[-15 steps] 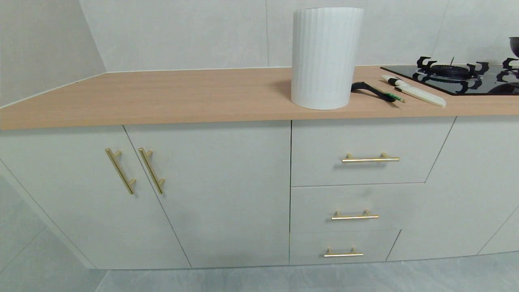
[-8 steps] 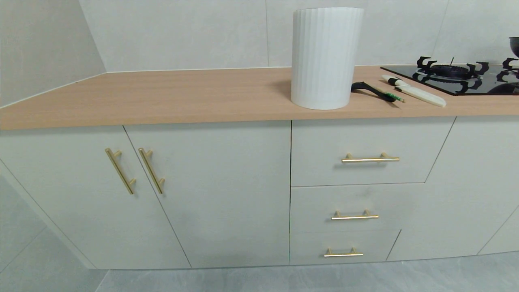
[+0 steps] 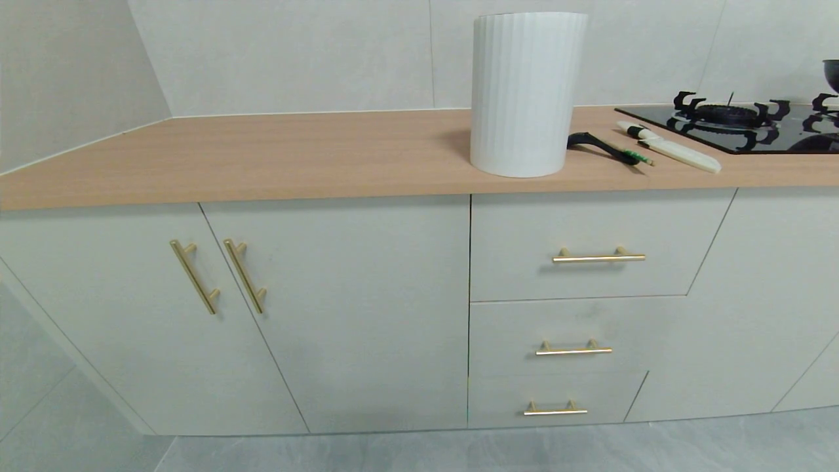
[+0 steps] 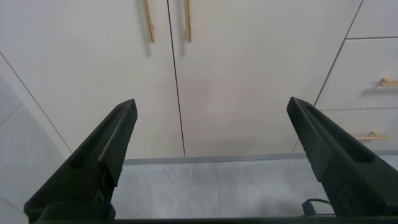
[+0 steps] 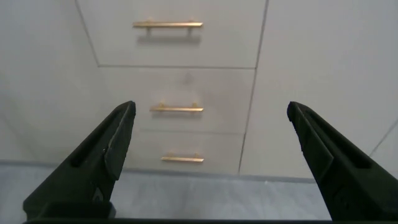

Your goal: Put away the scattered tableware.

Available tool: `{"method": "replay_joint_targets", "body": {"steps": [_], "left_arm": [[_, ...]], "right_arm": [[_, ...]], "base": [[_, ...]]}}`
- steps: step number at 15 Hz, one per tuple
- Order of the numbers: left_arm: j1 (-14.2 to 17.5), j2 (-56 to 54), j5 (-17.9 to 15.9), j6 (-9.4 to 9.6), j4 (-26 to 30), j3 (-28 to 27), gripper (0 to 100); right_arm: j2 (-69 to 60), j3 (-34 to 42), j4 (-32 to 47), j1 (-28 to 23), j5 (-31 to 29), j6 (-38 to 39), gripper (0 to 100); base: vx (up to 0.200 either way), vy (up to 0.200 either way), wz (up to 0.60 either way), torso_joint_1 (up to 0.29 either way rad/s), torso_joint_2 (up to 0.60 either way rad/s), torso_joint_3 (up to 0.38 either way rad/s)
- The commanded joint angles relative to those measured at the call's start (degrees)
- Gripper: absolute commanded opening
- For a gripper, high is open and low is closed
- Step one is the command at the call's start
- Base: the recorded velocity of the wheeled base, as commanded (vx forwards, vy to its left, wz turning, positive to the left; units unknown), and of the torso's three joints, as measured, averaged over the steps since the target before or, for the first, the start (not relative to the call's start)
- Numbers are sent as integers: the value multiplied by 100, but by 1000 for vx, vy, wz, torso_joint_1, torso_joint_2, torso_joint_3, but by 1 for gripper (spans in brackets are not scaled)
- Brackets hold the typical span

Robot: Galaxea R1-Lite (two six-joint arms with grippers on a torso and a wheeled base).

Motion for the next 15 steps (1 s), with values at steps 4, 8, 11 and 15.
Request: {"method": "replay_joint_targets", "body": {"steps": [4,8,11,15], "left_arm": [[1,7,0,2,-1,0,100],[1,7,0,2,-1,0,100],[1,7,0,2,-1,0,100],[-8,7,0,-7,-1,0,100]], "right_arm": [[3087,-1304,12,81,549,-34,100],[5302,-2535,-76,767,435,-8,100],[6875,-2877,-1474,802,417,1,100],[8264,-3431,-1992,864,408,1,100]], "base": [[0,0,0,0,0,0],[0,0,0,0,0,0],[0,0,0,0,0,0],[0,0,0,0,0,0]]}}
